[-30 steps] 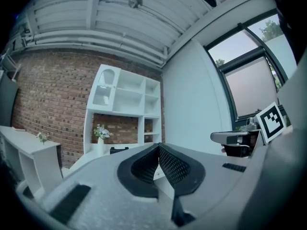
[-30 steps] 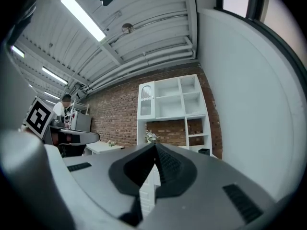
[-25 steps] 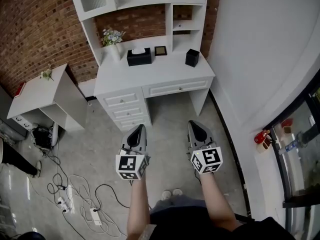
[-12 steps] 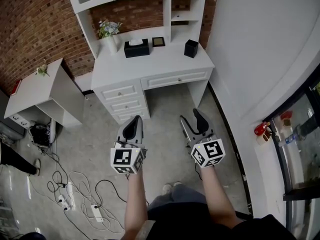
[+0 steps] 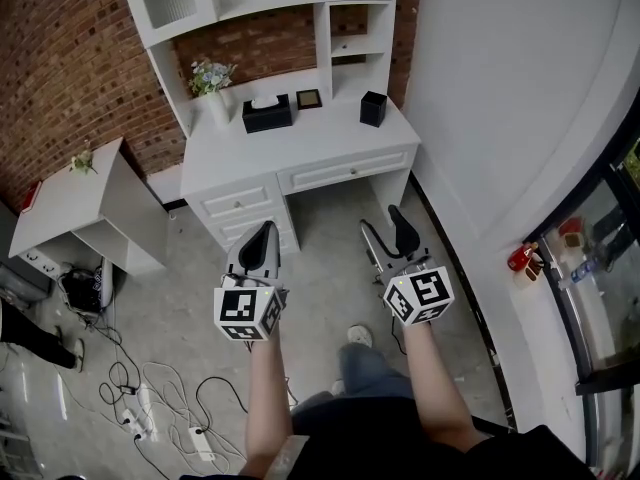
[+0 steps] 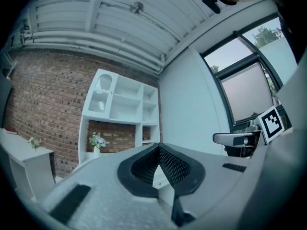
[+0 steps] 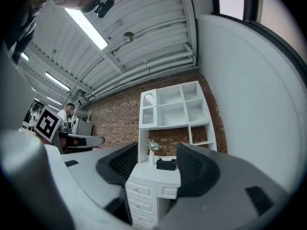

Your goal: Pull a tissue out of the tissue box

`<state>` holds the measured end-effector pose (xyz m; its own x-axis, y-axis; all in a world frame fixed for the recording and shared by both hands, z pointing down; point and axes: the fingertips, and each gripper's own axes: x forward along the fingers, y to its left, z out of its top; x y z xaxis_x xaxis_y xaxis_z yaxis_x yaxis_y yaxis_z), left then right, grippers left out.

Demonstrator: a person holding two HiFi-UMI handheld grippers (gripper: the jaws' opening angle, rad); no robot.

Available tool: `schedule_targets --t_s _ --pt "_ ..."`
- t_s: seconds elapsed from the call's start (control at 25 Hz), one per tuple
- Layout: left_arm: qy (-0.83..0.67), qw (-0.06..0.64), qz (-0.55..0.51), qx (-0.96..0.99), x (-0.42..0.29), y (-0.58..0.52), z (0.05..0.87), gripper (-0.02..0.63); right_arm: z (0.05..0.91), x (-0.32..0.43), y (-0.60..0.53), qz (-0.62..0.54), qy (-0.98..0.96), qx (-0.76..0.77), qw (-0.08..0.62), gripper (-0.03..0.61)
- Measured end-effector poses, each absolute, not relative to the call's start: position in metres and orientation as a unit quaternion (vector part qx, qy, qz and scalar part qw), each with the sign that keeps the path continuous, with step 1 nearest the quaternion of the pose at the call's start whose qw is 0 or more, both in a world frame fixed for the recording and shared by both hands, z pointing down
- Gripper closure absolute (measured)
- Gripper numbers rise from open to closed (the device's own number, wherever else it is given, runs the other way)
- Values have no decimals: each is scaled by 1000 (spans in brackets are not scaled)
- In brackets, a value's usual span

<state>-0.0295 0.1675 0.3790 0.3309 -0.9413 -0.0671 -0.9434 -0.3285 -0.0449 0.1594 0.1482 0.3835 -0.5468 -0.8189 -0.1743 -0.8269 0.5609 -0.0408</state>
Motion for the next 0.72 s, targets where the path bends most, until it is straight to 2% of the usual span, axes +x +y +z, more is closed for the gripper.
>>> schedule_targets --t_s 0.4,0.72 --pt "591 54 4 -805 -49 96 382 604 381 149 67 32 882 -459 101 345" --pt "615 53 -11 -787 -89 -23 404 604 398 110 -73 21 892 -440 100 345"
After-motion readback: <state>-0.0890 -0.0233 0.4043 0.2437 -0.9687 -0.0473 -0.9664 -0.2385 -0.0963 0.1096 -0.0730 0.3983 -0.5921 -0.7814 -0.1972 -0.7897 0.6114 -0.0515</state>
